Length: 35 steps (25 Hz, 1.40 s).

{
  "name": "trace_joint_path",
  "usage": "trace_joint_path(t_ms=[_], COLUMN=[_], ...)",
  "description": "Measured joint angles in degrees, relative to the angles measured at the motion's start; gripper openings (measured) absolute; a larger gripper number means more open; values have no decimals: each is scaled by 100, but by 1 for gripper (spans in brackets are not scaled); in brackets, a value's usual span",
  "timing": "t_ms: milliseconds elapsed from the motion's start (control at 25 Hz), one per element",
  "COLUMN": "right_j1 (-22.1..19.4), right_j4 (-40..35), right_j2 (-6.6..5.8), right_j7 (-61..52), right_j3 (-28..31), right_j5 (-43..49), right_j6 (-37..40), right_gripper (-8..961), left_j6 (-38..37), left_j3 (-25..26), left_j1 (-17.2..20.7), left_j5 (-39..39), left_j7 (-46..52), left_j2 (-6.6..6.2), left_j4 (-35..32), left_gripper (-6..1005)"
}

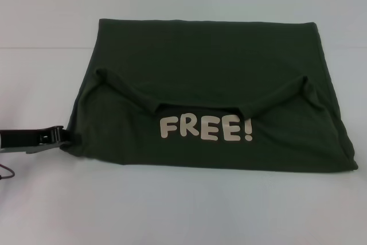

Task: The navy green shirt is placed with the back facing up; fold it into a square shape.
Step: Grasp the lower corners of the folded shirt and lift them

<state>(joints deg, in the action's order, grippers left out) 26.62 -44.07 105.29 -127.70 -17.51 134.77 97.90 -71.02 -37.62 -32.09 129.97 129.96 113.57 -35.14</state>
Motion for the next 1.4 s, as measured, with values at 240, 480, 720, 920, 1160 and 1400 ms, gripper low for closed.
trace_joint_path(t_ms=[240,480,720,920,1160,1400], right_j1=[239,753,1212,1318,1356,1377], right_j4=[28,-28,-13,159,469,547], right_j2=[92,65,165,228,237,295], right_j7=[-317,-984,-1259,-1342,-1299,-1290], right_j3=[-584,-946,-1306,-1570,-1665,-1778], right_j5=[305,884,1330,1348,1351,1351], right_j6=[-320,-394,-540,-792,-1098,-1227], right_gripper=[916,915,915,916,915,913], left_j6=[-1,-8,-15,-18,-18,-12], left_j3=[0,0,-4,-2,0,0], left_j1=[15,-8,-18,-9,-8,-8], left_j5=[0,1,2,2,2,2], left_j7=[3,-6,-3,-6,-16,-20], left_j2=[11,9,4,-6,-1,-1], left_j4=[-2,-2,-2,-1,-1,-1], left_gripper=[29,27,27,28,27,27])
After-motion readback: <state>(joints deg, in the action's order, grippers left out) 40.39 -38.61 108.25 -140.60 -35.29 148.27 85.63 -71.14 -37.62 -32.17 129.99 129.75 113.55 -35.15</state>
